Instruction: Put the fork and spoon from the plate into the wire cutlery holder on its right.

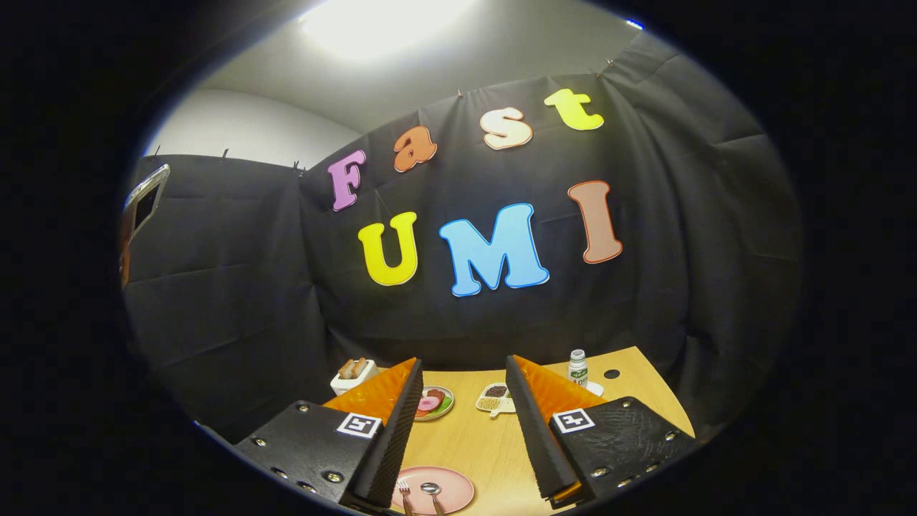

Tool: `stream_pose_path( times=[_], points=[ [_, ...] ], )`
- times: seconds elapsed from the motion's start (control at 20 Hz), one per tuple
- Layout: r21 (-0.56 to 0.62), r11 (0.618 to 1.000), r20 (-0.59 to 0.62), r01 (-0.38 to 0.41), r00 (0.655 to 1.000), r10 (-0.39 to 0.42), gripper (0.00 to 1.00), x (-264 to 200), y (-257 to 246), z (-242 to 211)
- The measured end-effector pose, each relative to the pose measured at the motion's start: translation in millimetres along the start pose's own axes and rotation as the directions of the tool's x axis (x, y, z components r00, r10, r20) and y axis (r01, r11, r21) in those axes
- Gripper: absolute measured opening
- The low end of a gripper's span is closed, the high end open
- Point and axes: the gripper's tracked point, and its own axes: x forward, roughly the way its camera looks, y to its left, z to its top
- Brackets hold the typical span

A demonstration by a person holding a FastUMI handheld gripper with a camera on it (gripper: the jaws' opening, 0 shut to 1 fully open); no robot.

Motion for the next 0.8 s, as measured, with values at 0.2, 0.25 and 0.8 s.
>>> stream_pose_path(
  times=[0.2,0.25,0.8],
  points=[
    [-0.024,1.000,-0.020,0.007,1.000,-0.007,0.72,1,0,-12],
    [-0.038,0.999,-0.032,0.010,0.999,-0.011,0.72,1,1,-19],
    [-0.087,0.995,-0.284,-0.051,0.959,0.025,0.72,15,32,-156]
  ],
)
